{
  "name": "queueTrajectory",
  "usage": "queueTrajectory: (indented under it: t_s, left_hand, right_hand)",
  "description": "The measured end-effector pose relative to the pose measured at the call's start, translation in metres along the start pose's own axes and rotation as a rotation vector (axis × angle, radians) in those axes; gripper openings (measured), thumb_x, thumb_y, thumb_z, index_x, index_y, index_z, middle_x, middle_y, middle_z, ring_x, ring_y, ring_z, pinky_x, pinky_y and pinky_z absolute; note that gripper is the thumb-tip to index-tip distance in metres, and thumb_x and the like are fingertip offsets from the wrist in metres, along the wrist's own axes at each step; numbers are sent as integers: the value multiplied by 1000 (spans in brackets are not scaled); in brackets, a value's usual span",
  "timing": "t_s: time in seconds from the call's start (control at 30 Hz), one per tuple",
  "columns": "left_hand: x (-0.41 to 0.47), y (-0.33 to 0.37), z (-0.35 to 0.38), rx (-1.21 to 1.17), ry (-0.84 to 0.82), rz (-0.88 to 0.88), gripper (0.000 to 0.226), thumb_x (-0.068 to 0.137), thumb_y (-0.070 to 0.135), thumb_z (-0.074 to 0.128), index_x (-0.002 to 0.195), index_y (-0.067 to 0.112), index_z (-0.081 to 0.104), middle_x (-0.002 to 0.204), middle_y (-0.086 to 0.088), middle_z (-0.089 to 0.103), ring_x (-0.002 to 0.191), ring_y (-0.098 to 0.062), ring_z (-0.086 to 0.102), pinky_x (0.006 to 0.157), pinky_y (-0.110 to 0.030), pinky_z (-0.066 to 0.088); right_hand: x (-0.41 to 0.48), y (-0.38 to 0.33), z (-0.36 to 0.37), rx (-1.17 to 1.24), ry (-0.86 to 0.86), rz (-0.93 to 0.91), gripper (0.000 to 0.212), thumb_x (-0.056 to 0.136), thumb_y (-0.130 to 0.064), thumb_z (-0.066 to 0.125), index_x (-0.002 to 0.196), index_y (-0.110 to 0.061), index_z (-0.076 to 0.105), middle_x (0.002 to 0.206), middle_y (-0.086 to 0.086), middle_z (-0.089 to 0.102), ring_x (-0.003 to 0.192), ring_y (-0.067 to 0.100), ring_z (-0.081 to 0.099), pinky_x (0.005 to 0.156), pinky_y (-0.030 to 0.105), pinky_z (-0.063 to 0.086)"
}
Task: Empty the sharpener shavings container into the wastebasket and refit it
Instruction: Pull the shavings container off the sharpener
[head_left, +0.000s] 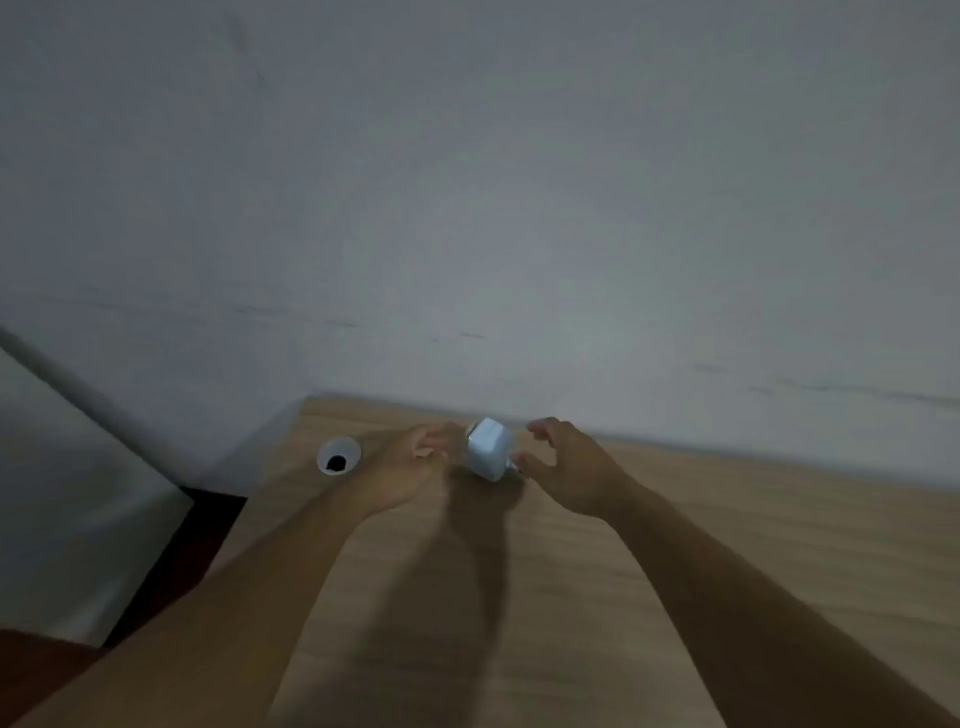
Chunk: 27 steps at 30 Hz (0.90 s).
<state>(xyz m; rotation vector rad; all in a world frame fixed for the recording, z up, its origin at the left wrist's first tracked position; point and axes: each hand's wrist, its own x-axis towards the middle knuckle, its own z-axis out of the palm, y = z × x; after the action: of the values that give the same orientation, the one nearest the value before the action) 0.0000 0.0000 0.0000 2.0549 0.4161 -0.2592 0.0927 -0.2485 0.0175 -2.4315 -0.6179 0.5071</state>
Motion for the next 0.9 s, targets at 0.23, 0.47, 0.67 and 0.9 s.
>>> queueTrajectory:
  t_s: [0.23,0.47,0.67,0.9]
  left_hand:
    - [46,-39,42,-154,91,139,74,108,-18,53,173,-2,23,177,-19,37,166,-33,38,90,4,48]
    - [55,-63,64,-115,108,344,60,108,-6,62,164,10,52,156,-5,67,145,-17,64,110,-14,55]
    - [8,-75,79,-106,119,402,59,108,7,70,163,22,56,150,2,72,131,-13,75,117,-45,59]
    - [-93,-87,100,-122,123,448,54,106,11,74,157,24,62,147,6,74,136,-14,71,116,-47,59]
  right_hand:
    - [46,42,67,116,104,-41,80,86,-55,84,153,-21,54,145,2,62,132,25,65,103,38,55]
    - [47,61,99,231,248,-133,53,85,-54,89,125,-28,66,103,-21,71,87,-8,64,64,13,46]
    - [0,66,113,227,334,-210,52,85,-53,88,125,-26,69,105,-19,72,90,-7,66,70,16,50]
    - [-93,57,133,251,351,-283,59,83,-48,92,133,-27,70,116,-16,76,100,1,73,83,22,57]
